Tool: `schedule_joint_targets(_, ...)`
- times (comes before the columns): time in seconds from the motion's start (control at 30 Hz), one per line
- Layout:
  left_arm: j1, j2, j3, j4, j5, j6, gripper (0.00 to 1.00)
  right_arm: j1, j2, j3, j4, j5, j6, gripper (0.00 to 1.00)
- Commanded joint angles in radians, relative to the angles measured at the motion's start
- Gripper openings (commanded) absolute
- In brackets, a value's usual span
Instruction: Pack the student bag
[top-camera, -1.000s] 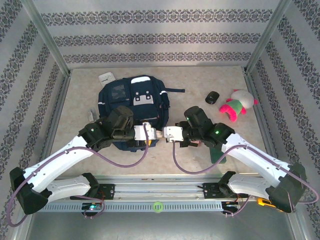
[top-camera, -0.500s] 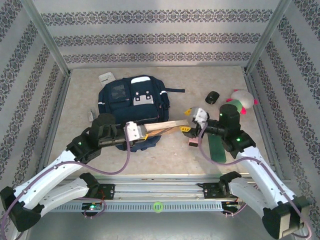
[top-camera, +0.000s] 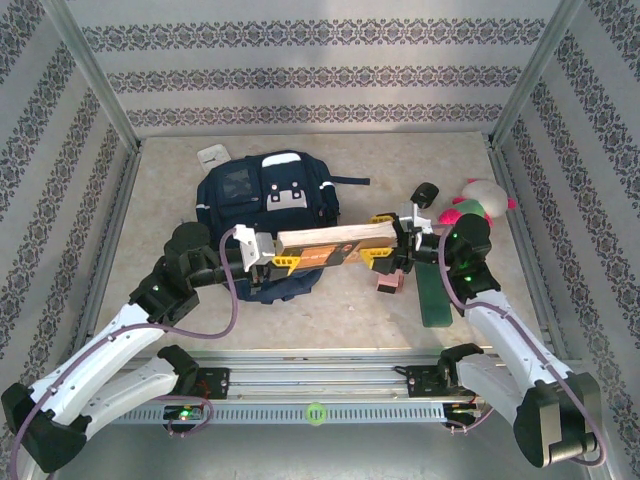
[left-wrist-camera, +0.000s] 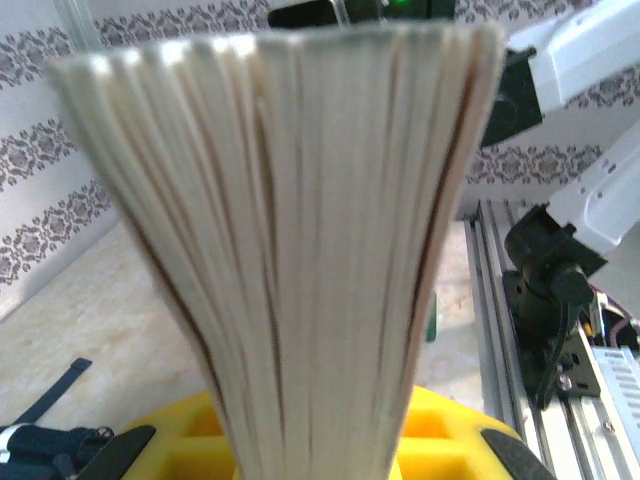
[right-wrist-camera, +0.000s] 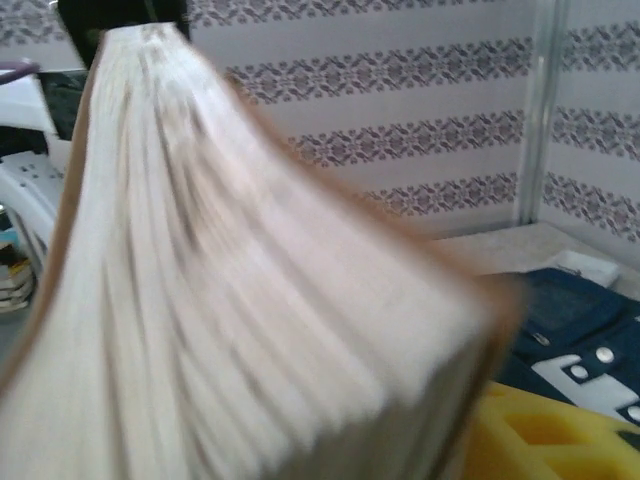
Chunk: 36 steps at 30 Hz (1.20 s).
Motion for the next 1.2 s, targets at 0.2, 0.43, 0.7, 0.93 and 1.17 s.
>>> schedule_joint_targets(0.2, 0.051, 0.014, -0.033, 0.353, 0.049, -0.18, 0.02, 0.025, 0.014, 0.016, 0.111, -0.101, 0.058, 0.19)
schedule_joint_targets(0.43, 0.056, 0.006, 0.031, 0.02, -0.176, 0.017, 0.46, -0.039, -0.002, 0.005, 0.112, 0.056, 0.141, 0.0)
schedule_joint_targets(0.7, 0.057, 0.092, 0.052, -0.439, -0.64, 0.394, 0.84, -0.078, -0.045, -0.024, -0.186, 0.482, 0.341, 0.0)
schedule_joint_targets(0.93, 0.096, 0.342, 0.05, -0.441, -0.799, 0.471, 0.93, -0.076, -0.035, -0.008, -0.317, 0.527, 0.349, 0.0)
schedule_joint_targets(1.17, 0.136, 0.441, 0.112, -0.478, -0.615, 0.479, 0.96, -0.068, -0.057, -0.014, -0.341, 0.495, 0.319, 0.0)
